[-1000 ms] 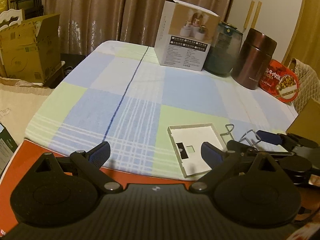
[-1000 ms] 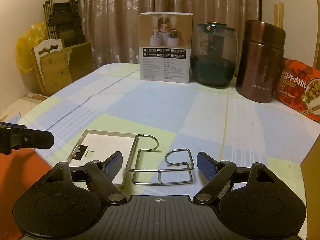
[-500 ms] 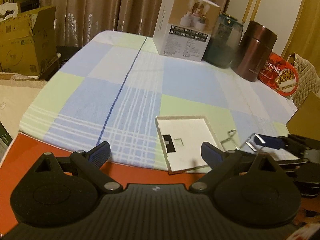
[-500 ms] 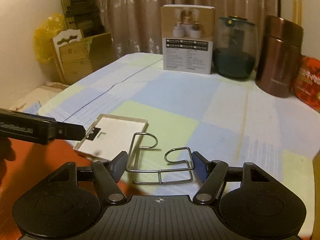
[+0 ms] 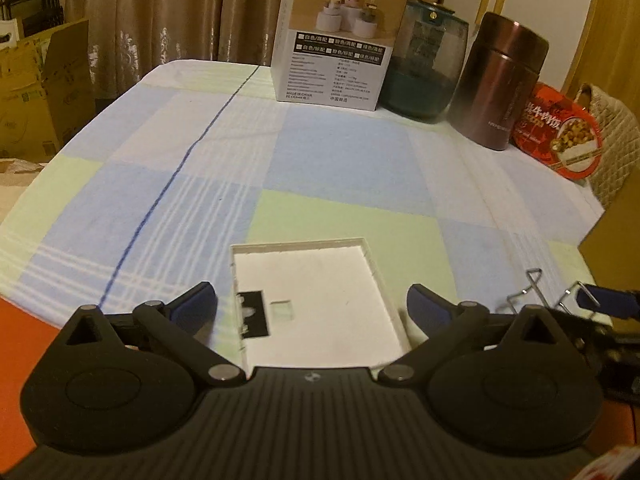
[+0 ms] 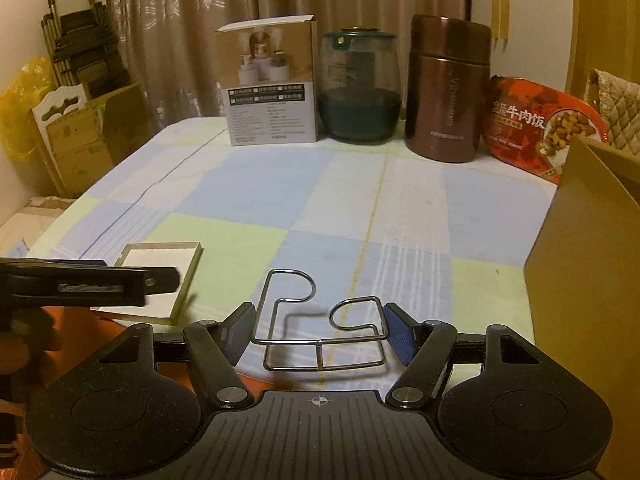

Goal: Organize rigid objects
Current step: 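Grasp the white square tray with the left tool while the right tool holds the rack, then carry the white tray and wire rack over the cardboard box with both tools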

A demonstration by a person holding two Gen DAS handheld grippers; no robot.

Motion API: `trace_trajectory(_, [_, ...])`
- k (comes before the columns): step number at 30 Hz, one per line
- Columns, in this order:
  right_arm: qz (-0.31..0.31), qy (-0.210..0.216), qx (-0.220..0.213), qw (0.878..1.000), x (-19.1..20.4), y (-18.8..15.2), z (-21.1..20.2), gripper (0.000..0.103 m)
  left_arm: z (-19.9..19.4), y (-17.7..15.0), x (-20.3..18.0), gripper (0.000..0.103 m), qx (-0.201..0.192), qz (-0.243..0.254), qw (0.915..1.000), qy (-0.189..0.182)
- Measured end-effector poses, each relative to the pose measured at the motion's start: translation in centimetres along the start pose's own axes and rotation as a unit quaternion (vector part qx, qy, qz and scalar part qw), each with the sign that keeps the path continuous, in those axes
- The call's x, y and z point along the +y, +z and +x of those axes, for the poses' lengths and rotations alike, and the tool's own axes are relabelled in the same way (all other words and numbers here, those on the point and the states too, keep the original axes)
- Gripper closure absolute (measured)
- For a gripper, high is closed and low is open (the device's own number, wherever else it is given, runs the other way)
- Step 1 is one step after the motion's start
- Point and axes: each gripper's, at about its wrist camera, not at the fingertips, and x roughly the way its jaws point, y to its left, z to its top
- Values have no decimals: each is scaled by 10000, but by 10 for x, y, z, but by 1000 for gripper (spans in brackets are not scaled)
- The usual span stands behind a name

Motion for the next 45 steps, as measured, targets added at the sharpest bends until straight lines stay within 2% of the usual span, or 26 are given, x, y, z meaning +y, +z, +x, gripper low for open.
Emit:
trace_trajectory(6, [-13, -31, 24, 10000, 1, -2, -4, 37, 10, -5, -20, 2, -58, 371, 9982, 478])
trace_trajectory(8, [-31, -54, 29, 10000, 1, -3, -5, 37, 6, -9, -22, 4, -44, 497, 9977, 460])
trace_trajectory(11, [-42, -45, 55, 10000, 3, -6, -10, 37, -7, -19, -22, 15, -61, 635, 9971, 422])
trace_trajectory(20, [-15, 90, 148, 9998, 16, -18, -39, 37, -64, -59, -6, 16, 255, 597, 9976, 238])
trace_trajectory(23, [80, 78, 186, 9998, 16, -21, -48, 37, -76, -68, -5, 15, 159, 668, 9973, 257])
trace_trajectory(27, [163, 56, 230, 9996, 14, -24, -50, 37, -73, -76, -9, 14, 66, 939, 9948, 383])
trace_trajectory(31, [199, 54, 264, 9994, 12, -24, -47, 37, -70, -76, -11, 14, -109, 947, 9944, 448])
trace_trajectory(37, [207, 117, 301, 9993, 16, -25, -41, 37, -65, -75, -9, 13, -128, 696, 9965, 440])
trace_trajectory(40, [223, 132, 305, 9992, 17, -26, -41, 37, -66, -74, -10, 18, -113, 678, 9967, 439])
trace_trajectory(45, [249, 134, 223, 9994, 19, -24, -46, 37, -71, -73, -10, 18, 41, 567, 9976, 404])
